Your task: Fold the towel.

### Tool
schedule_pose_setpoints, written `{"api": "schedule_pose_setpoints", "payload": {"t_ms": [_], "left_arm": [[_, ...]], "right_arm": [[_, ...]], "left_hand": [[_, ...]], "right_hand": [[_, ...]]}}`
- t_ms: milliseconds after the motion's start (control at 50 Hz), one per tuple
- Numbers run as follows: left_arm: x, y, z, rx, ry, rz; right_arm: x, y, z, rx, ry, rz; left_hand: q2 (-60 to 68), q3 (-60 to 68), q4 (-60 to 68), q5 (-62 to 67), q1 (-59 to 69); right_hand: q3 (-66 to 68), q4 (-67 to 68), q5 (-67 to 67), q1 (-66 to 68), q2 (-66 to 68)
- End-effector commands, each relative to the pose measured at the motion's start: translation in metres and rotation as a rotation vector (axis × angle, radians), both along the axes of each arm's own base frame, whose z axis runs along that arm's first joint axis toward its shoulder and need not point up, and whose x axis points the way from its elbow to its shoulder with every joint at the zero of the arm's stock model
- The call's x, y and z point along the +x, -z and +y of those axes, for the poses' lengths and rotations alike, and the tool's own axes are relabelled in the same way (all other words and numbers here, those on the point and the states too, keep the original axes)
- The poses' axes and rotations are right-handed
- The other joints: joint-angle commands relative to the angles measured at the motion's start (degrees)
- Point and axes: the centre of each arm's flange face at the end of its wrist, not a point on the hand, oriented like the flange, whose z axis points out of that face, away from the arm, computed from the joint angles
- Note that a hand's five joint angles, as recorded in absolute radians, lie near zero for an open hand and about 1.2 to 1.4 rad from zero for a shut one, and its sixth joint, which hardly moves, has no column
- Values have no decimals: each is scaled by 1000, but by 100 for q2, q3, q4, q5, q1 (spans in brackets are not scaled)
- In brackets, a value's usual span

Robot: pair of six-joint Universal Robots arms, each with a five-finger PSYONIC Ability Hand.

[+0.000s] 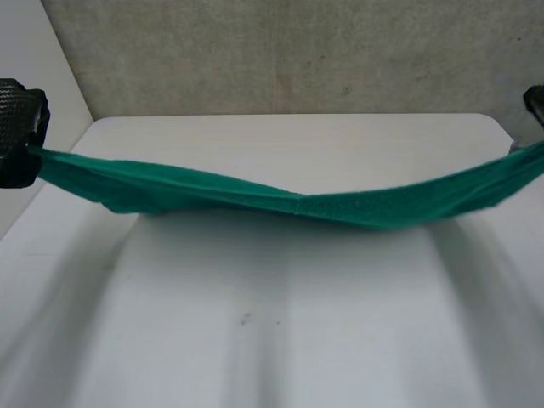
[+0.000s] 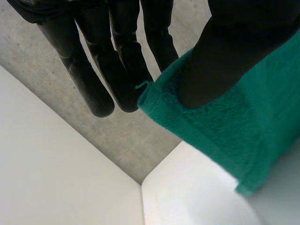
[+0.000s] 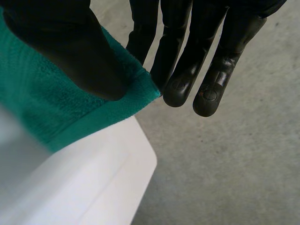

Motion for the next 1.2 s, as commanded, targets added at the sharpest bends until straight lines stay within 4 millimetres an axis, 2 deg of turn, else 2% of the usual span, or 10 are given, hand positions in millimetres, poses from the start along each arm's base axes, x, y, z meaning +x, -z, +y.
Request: {"api": "schedule_pose_setpoints", "payload": {"t_ms": [20, 220, 360, 440, 580, 680, 760, 980, 1040, 1200], "left_arm": [[2, 20, -14, 78, -17, -48], [-10, 128, -74, 450, -18, -110], [-45, 151, -123, 424, -33, -165], [-59, 119, -150, 278, -31, -159], [-87, -22, -167, -277, -4, 31], [-74, -111, -150, -680, -52, 248], [-69, -112, -147, -704, -76, 287], [-58, -13, -158, -382, -21, 299], [-59, 21, -156, -292, -12, 287], [-63, 126, -152, -16, -21, 210]], "right_arm": [[-1, 18, -11, 104, 1, 46], [-8, 123, -72, 435, 90, 302], [21, 134, -109, 348, 78, 297], [31, 111, -134, 202, 90, 226], [46, -4, -171, -328, 109, -72], [37, -100, -144, -721, 73, -321], [35, -117, -116, -765, 51, -337], [45, -31, -122, -404, -24, -245], [50, 39, -136, -196, -25, -206], [52, 145, -143, 136, 2, -141]], "left_hand": [[1156, 1178, 1172, 1458, 1448], [1156, 1178, 1172, 1458, 1448], [1156, 1178, 1172, 1458, 1448], [1156, 1178, 1172, 1458, 1448], [1156, 1178, 1172, 1458, 1448], [1156, 1178, 1172, 1458, 1448], [1156, 1178, 1172, 1458, 1448], [1156, 1178, 1172, 1458, 1448], [1156, 1178, 1172, 1458, 1448], [1156, 1178, 1172, 1458, 1448]], "right_hand": [[1235, 1161, 1319, 2388, 1243], [1235, 1161, 1319, 2388, 1243], [1235, 1161, 1319, 2388, 1243], [1235, 1161, 1319, 2388, 1243], [1235, 1161, 1319, 2388, 1243], [1235, 1161, 1319, 2388, 1243], [1235, 1161, 1319, 2388, 1243], [1235, 1161, 1319, 2388, 1243], [1235, 1161, 1319, 2388, 1243], [1235, 1161, 1319, 2388, 1243]]}}
